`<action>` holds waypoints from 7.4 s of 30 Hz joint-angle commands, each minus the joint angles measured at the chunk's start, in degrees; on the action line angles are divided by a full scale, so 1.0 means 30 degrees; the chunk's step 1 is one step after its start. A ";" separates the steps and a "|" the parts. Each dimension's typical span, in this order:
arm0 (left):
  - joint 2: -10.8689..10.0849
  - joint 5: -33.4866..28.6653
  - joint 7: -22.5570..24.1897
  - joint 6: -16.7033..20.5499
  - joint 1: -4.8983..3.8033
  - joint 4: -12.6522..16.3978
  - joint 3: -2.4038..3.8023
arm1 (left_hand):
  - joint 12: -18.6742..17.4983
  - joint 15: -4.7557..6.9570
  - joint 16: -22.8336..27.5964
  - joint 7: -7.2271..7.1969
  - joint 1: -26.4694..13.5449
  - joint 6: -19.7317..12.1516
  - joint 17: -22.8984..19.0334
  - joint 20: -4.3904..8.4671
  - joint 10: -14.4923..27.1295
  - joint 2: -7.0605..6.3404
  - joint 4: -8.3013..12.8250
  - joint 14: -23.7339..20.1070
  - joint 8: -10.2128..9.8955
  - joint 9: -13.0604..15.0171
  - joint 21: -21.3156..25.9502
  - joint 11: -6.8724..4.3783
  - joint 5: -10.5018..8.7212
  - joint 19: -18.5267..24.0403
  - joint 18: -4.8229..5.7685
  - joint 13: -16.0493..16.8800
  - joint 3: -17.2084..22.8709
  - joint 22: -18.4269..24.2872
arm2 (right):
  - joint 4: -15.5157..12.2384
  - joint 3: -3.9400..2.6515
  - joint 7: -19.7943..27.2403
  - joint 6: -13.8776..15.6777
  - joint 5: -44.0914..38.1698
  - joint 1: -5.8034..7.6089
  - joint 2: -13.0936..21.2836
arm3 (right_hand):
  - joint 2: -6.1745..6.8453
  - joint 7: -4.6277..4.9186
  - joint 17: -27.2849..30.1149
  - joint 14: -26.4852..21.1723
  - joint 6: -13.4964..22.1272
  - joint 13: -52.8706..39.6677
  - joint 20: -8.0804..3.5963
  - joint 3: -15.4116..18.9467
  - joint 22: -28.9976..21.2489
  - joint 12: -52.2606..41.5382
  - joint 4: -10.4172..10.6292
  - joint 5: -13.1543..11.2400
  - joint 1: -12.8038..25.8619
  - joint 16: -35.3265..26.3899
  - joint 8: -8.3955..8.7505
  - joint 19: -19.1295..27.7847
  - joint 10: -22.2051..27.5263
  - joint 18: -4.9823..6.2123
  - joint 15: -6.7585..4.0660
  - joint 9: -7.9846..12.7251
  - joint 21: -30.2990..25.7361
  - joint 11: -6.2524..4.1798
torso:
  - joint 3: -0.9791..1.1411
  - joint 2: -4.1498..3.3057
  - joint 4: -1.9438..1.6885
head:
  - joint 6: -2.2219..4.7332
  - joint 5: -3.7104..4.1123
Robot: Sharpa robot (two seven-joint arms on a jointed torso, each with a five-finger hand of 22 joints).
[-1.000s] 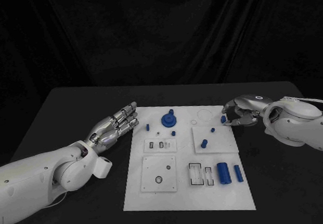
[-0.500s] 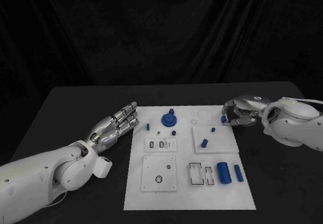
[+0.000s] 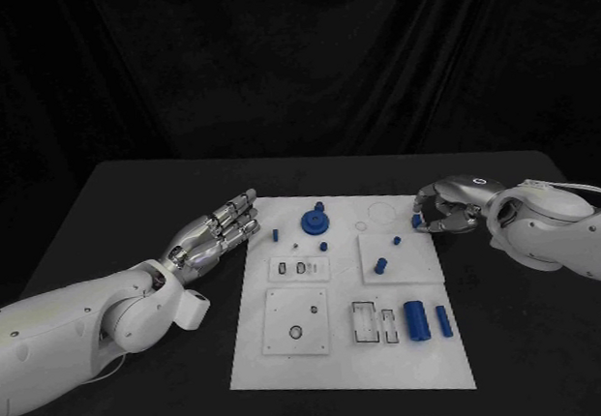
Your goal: Assemble the parts on the task board
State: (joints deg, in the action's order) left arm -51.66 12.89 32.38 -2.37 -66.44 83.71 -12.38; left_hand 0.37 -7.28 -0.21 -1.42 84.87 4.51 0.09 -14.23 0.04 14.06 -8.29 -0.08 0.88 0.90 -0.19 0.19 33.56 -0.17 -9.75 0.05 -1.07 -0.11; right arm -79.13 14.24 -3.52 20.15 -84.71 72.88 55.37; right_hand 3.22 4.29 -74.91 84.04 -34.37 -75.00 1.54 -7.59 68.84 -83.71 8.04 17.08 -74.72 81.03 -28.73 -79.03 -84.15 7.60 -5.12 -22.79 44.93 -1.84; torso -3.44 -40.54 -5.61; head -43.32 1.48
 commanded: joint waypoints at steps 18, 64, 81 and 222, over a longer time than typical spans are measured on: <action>0.0073 -0.0002 -0.0065 -0.0386 0.0049 0.0059 0.0015 | -0.0124 -0.0163 0.0069 0.0093 -0.0092 -0.0012 -0.0029 -0.0116 -0.0012 0.0129 0.0052 0.0027 0.0105 0.0016 0.0012 0.0154 0.0007 -0.0010 -0.0183 -0.0017 0.0145 -0.0009 | 0.0263 -0.0009 0.0148 0.0144 -0.0113 -0.0111 -0.0296 | -0.0322 -0.0002 -0.1034 0.1324 -0.0974 -0.3119 -0.0099 -0.0999 0.0191 -0.0149 0.0150 0.3848 -0.0109 0.0043 -0.0499 -0.0163 -0.1113 0.0064 -0.0007 0.0019 -0.0205 0.0068 | 0.0002 0.0001 -0.0014 | -0.0088 0.0037; 0.0176 -0.0002 -0.0226 -0.0348 0.0090 0.0029 0.0015 | -0.0124 -0.0220 0.0069 0.0135 -0.0124 0.0010 -0.0029 -0.0168 -0.0012 0.0107 0.0120 0.0027 0.0109 0.0020 0.0002 0.0237 -0.0006 -0.0024 -0.0180 -0.0017 0.0204 -0.0018 | -0.5288 -0.0050 0.0167 0.2004 -0.0107 0.0581 -0.1980 | 0.0036 -0.0487 -0.0765 0.1285 -0.4897 -0.3341 -0.0146 -0.2232 0.0783 -0.0377 -0.0565 0.2240 -0.0332 0.0139 -0.1111 -0.0332 -0.1247 0.0024 -0.0044 -0.0550 -0.0211 0.0052 | -0.0013 -0.0042 -0.0074 | -0.0384 -0.0295; 0.0306 -0.0002 -0.0269 -0.0370 0.0090 0.0021 0.0015 | -0.0124 -0.0225 0.0069 0.0139 -0.0131 0.0025 -0.0029 -0.0176 -0.0012 0.0100 0.0132 0.0027 0.0113 0.0024 -0.0004 0.0246 -0.0005 -0.0031 -0.0180 -0.0017 0.0213 -0.0022 | -0.3553 -0.0056 -0.1066 0.0090 -0.0709 -0.0647 -0.4915 | 0.0219 -0.0472 -0.0506 0.1237 -0.5068 -0.3150 -0.0159 -0.2242 0.0702 -0.0172 -0.0759 0.1996 -0.0447 -0.0011 -0.0800 -0.0266 -0.1159 0.0081 -0.0054 -0.0507 -0.0558 0.0050 | -0.0015 -0.0035 -0.0103 | -0.0567 -0.0331; -0.0340 0.0912 -0.6026 0.3552 -0.4774 0.1658 0.0030 | -0.0062 -0.2362 -0.0183 -0.0050 -0.3270 0.0507 0.0178 -0.0903 -0.0153 -0.0828 -0.2849 0.0788 0.0102 0.0073 -0.1666 0.3467 -0.6327 -0.2262 0.1055 0.0044 -0.2937 -0.0782 | -0.7769 -0.0023 -0.0171 0.4702 -0.1515 0.2264 0.2152 | 0.1576 0.0239 0.0084 0.1123 -0.1857 -0.3294 -0.0002 0.1763 0.1393 -0.0331 0.2880 -0.4709 -0.0496 0.0188 0.4148 -0.0667 -0.1182 0.0100 0.0135 0.2270 -0.1982 0.0286 | 0.0250 0.0860 -0.0054 | 0.0022 -0.0331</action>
State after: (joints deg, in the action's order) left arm -53.02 13.64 26.19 10.31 -79.93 88.53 -12.31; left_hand 0.37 -13.99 -0.56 -1.84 76.08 5.97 0.44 -16.90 -0.29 11.37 -16.81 1.91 1.16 1.11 -4.88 10.08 15.82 -6.54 -7.02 0.10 -9.03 -2.35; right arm -102.60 14.18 -5.59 30.66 -89.38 79.54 61.60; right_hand 8.50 4.92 -74.75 84.04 -39.51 -74.98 1.53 -1.99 72.98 -84.43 16.67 3.00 -76.06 81.30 -15.98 -80.68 -83.83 7.59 -4.70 -15.90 38.76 -0.90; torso -2.92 -38.73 -5.91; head -42.93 0.35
